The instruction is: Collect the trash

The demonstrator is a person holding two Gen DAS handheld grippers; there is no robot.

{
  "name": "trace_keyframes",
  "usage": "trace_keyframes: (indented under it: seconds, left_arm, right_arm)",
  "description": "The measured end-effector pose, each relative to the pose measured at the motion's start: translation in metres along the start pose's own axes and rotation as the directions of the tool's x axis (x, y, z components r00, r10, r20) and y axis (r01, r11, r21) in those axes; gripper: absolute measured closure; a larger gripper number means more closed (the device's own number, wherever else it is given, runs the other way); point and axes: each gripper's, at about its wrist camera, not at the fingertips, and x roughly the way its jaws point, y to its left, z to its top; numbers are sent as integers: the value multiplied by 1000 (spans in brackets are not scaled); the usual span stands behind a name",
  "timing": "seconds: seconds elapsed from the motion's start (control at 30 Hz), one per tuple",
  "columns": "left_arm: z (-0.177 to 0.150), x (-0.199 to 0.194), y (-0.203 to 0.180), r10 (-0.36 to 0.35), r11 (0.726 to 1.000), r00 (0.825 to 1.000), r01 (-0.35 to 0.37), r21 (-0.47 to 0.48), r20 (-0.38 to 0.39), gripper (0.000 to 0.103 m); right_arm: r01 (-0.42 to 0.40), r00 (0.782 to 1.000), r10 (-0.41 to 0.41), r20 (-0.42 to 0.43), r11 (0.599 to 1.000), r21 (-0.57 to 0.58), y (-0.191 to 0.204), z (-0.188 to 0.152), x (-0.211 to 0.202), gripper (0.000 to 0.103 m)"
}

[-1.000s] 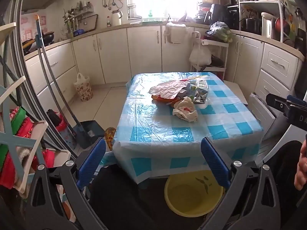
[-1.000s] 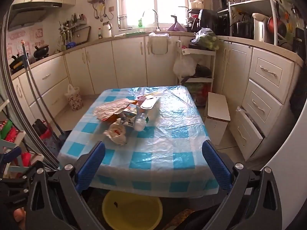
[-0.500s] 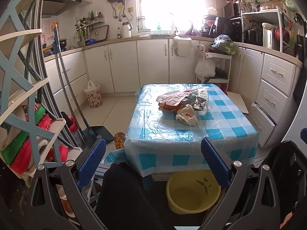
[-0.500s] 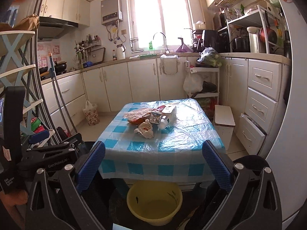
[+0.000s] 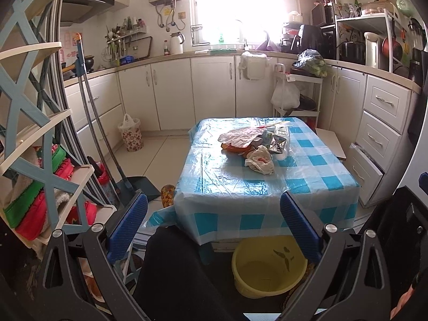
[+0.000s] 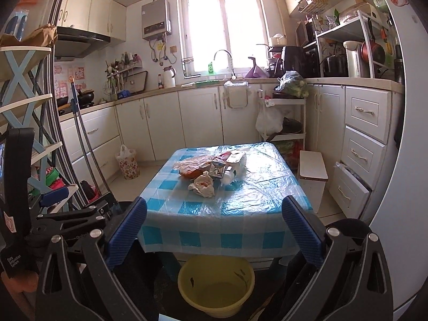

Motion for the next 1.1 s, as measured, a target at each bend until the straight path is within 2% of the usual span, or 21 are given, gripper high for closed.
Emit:
trace_keyframes:
  seconds: [0.47, 1.1]
  left_arm:
    - [0, -3, 0, 0, 1000, 1000, 0, -3, 2, 7]
    - [0, -5, 0, 0, 1000, 1000, 0, -3, 4, 7]
  right_arm:
    - [-9, 1000, 9, -23, 1000, 7, -2, 1, -6, 6]
    - [-22, 1000, 22, -14, 1000, -3, -2, -1, -8, 6]
